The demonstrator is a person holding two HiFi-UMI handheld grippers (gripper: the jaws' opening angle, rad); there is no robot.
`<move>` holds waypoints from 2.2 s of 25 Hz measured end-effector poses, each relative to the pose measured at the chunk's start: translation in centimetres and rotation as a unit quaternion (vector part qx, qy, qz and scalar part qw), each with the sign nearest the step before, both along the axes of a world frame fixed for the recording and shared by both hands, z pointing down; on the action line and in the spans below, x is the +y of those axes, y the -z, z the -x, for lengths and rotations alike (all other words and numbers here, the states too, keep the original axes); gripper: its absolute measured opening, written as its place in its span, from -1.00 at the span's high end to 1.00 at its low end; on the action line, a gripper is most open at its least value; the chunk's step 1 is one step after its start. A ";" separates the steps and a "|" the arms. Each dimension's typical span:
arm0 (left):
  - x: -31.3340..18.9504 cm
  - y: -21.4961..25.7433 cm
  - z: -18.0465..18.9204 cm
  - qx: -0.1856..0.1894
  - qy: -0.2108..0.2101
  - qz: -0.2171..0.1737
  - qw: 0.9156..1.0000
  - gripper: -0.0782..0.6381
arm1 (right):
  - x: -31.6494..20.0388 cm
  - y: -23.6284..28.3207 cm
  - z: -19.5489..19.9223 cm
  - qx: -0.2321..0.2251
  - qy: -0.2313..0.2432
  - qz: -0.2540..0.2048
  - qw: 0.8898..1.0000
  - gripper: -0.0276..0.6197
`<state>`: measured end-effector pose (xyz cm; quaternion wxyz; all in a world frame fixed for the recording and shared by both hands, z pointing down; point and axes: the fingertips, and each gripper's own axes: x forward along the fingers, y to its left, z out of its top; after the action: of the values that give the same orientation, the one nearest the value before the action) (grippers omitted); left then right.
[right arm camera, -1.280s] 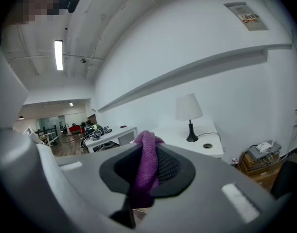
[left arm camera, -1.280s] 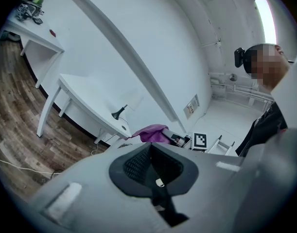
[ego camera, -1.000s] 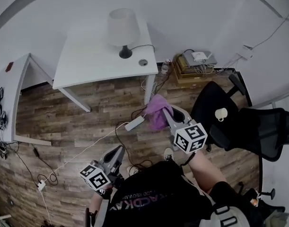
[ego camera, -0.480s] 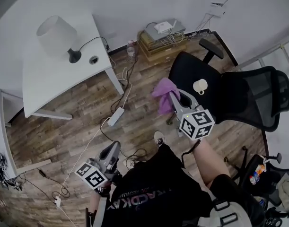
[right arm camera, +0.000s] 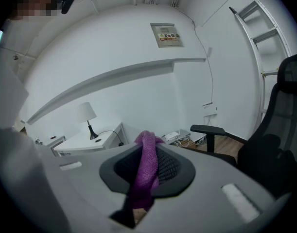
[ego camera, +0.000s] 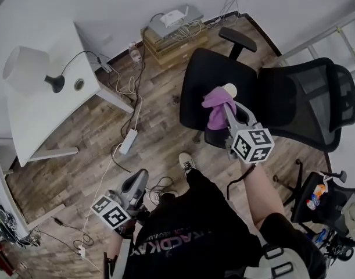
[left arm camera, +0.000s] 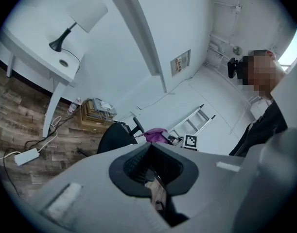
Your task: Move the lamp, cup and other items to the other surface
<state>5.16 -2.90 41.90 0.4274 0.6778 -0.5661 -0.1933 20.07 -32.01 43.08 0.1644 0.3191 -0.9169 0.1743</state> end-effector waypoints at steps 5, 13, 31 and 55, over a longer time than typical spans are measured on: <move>-4.7 -1.9 -3.7 0.019 -0.026 0.017 0.999 0.77 | -5.6 -4.1 -6.6 0.037 -0.044 0.019 0.998 0.76; -7.7 -6.1 -8.6 0.046 -0.069 0.102 0.991 0.77 | -11.8 -14.4 -14.2 0.112 -0.084 0.086 0.986 0.76; -5.9 -11.1 -10.0 0.074 -0.045 0.193 0.977 0.77 | -13.9 -32.9 -17.1 0.221 -0.059 0.261 0.938 0.58; 3.3 -4.3 -6.2 0.042 0.061 0.037 0.997 0.77 | -5.3 -5.1 -7.0 0.014 0.029 0.083 0.996 0.90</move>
<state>11.41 0.43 46.23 0.4629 0.6172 -0.5945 -0.2266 27.12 -37.27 48.21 0.2082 0.2799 -0.9059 0.2400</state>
